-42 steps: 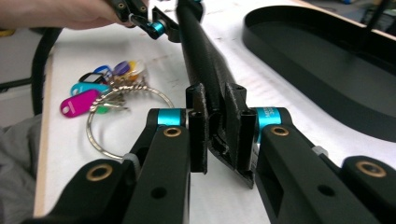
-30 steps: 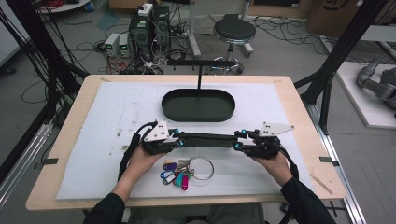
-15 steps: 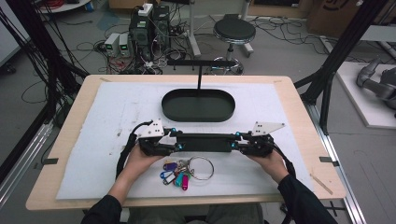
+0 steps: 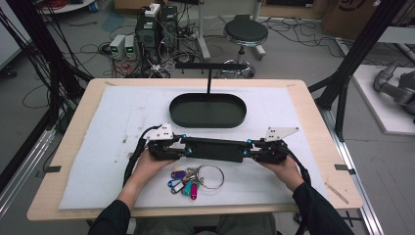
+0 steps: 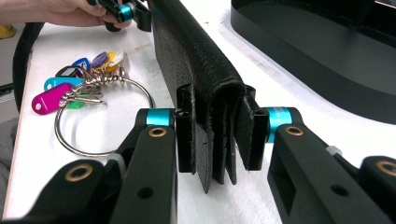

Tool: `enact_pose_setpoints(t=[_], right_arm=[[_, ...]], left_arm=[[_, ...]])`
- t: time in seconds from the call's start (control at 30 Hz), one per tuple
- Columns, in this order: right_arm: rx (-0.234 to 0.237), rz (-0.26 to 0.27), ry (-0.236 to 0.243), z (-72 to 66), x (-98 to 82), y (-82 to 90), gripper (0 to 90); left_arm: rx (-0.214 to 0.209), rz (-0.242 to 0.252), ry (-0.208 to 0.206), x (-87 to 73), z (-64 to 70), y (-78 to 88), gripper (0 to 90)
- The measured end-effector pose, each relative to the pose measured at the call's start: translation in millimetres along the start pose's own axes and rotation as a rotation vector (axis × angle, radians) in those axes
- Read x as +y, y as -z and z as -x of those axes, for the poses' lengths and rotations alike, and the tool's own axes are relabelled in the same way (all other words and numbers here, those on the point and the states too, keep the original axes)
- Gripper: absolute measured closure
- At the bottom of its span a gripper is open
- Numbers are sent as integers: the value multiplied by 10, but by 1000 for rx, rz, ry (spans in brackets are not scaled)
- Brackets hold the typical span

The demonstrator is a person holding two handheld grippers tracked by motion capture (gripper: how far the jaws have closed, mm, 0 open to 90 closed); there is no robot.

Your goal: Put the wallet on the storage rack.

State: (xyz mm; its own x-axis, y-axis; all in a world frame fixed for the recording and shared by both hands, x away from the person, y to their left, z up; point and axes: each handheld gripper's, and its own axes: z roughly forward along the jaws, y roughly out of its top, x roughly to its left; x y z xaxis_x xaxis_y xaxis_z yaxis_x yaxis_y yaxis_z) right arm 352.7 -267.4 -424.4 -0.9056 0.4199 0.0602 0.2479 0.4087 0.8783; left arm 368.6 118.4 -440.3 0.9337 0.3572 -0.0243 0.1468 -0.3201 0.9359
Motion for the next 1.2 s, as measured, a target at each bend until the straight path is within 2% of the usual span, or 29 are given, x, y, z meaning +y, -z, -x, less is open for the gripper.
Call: enact_pose_setpoints(t=[0.07,0.13,0.17,0.23,0.27,0.33,0.4,0.5,0.53,0.63,0.67,0.77,0.8,0.9,0.93,1.03,1.07,1.1,1.2], right_arm=[[-5,-2,9,14,-3,11,713],[-8,-2,8,20,-5,18,710],[-6,-3,3,35,-12,33,710],[1,-3,11,61,-24,56,713],[5,-2,14,63,-27,60,719],[16,1,20,51,-24,56,729],[36,0,27,43,-24,51,738],[41,-1,24,46,-26,52,739],[43,0,22,46,-27,52,739],[44,0,23,50,-28,52,738],[48,-2,29,54,-29,54,735],[41,-2,30,51,-28,55,728],[25,-5,28,47,-26,55,697],[10,-8,25,43,-25,54,649],[-19,-14,14,44,-29,53,548],[-32,-11,2,58,-32,66,517],[-49,2,-10,63,-28,95,456],[-49,2,-10,63,-28,95,456],[-94,36,-24,69,-17,163,417]], left_arm=[[-21,3,4,0,14,3,649],[-54,9,-20,8,39,5,664],[-59,11,-36,15,53,1,673],[-44,2,-59,24,74,-20,659],[-35,-3,-58,23,74,-43,622],[-29,-15,-41,15,75,-95,487],[-17,-37,-65,6,94,-144,425],[-9,-37,-66,6,91,-144,426],[-15,-34,-69,10,83,-132,474],[-23,-7,-85,22,85,-110,521],[-40,4,-93,25,90,-101,601],[-44,-1,-102,29,93,-96,646],[-43,-1,-108,36,102,-93,681],[-44,-2,-114,47,107,-86,723],[-44,6,-116,56,118,-86,730],[-34,11,-121,87,145,-88,735],[-26,14,-116,102,155,-83,737],[-26,14,-116,102,155,-83,738],[-8,23,-113,118,157,-63,739]])
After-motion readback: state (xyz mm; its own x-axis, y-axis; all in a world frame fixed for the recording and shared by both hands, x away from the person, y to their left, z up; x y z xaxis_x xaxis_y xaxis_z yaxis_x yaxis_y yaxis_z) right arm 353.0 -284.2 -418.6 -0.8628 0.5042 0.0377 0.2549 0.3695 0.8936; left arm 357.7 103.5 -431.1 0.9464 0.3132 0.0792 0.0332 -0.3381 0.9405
